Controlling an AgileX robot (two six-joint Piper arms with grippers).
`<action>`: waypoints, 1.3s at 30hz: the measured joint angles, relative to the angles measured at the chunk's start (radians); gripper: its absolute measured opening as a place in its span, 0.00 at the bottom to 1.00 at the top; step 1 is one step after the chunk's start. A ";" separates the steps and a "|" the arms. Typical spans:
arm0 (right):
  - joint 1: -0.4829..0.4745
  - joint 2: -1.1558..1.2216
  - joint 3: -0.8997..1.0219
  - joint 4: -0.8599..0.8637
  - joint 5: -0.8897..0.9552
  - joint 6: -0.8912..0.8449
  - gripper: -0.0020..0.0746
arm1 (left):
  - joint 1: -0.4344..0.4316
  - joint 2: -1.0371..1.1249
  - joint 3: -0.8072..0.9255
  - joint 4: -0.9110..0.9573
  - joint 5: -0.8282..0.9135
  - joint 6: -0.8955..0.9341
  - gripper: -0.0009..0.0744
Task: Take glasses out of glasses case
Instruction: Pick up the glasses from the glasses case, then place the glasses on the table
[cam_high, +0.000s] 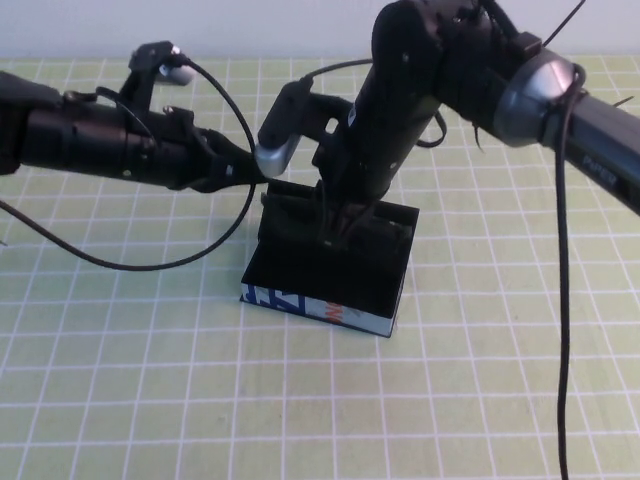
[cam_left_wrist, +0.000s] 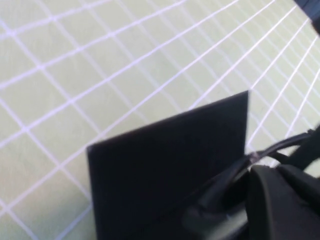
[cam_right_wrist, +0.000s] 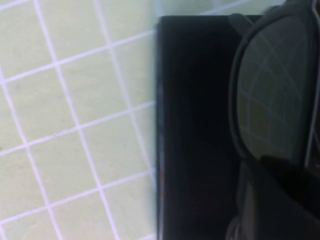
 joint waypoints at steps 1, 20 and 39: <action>0.000 -0.014 0.000 -0.013 0.000 0.023 0.09 | 0.000 -0.025 0.000 0.009 0.002 -0.004 0.01; -0.461 -0.484 0.437 0.124 -0.097 0.353 0.09 | 0.000 -0.402 0.286 0.073 -0.295 -0.037 0.01; -0.477 -0.192 0.581 0.314 -0.381 0.444 0.09 | 0.000 -0.663 0.600 -0.109 -0.424 0.136 0.01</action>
